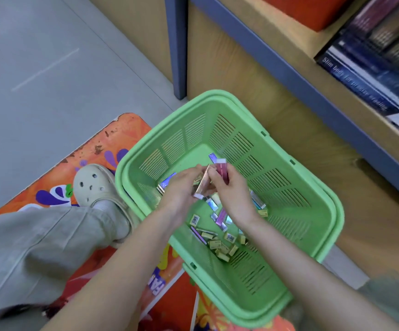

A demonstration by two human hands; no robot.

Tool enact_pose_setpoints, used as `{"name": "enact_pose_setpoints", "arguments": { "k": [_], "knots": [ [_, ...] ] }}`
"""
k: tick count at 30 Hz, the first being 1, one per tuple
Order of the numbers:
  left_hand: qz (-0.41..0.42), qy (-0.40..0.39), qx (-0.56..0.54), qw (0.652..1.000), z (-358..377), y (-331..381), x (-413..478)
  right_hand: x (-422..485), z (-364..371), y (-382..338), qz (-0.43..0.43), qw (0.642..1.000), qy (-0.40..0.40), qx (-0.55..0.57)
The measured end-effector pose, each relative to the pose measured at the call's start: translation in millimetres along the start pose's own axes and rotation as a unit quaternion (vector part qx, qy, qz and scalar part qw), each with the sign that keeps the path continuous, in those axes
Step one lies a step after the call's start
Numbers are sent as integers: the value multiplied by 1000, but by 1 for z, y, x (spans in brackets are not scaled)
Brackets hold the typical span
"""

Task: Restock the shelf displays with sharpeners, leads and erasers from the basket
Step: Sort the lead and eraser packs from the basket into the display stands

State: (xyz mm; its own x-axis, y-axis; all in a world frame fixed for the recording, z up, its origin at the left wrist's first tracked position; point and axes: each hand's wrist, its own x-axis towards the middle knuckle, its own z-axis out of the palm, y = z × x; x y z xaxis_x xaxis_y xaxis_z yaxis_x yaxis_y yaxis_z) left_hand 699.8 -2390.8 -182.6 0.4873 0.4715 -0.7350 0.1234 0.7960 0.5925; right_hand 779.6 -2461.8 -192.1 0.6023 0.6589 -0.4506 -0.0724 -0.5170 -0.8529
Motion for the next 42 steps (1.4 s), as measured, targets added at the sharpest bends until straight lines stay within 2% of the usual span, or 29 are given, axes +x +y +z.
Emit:
{"name": "enact_pose_setpoints", "arguments": {
  "k": [3,6,10,14,16,19,22,24,29,31,34,38,40,42],
  "knots": [
    [-7,-52,78,996,-4,4,-10,-12,-7,-9,-58,989,-19,-132],
    [-36,-82,29,996,0,4,-18,-27,-3,-15,-74,985,-51,-144],
    [-39,-64,-34,997,3,6,-22,-28,0,-19,-115,973,-86,-183],
    [-63,-62,-67,994,-3,8,-21,-23,-10,-17,-130,978,-12,-164],
    [-67,-55,-74,993,-6,7,-17,-19,-15,-14,-118,977,-13,-176],
    [-62,-88,-72,992,-10,10,-11,-12,-16,-12,-101,983,-13,-155],
    [-50,-98,-10,994,-8,12,-6,-5,-11,-9,-88,987,-2,-137],
    [-28,-78,42,996,-6,11,-2,-5,-9,-9,-106,985,-7,-138],
    [-10,-14,53,998,-8,19,7,2,-16,2,-107,992,-29,-54],
    [-9,-13,55,998,-8,22,11,16,-23,21,-95,991,-14,-89],
    [-15,-17,64,998,-10,24,16,44,-38,68,-31,969,-46,-241],
    [-13,-27,83,996,-13,27,18,62,-54,122,80,908,-146,-385],
    [-14,-29,89,996,-18,27,19,62,-50,137,66,877,-154,-450],
    [-13,-33,92,995,-21,26,21,60,-45,146,44,865,-159,-474]
  ]
}}
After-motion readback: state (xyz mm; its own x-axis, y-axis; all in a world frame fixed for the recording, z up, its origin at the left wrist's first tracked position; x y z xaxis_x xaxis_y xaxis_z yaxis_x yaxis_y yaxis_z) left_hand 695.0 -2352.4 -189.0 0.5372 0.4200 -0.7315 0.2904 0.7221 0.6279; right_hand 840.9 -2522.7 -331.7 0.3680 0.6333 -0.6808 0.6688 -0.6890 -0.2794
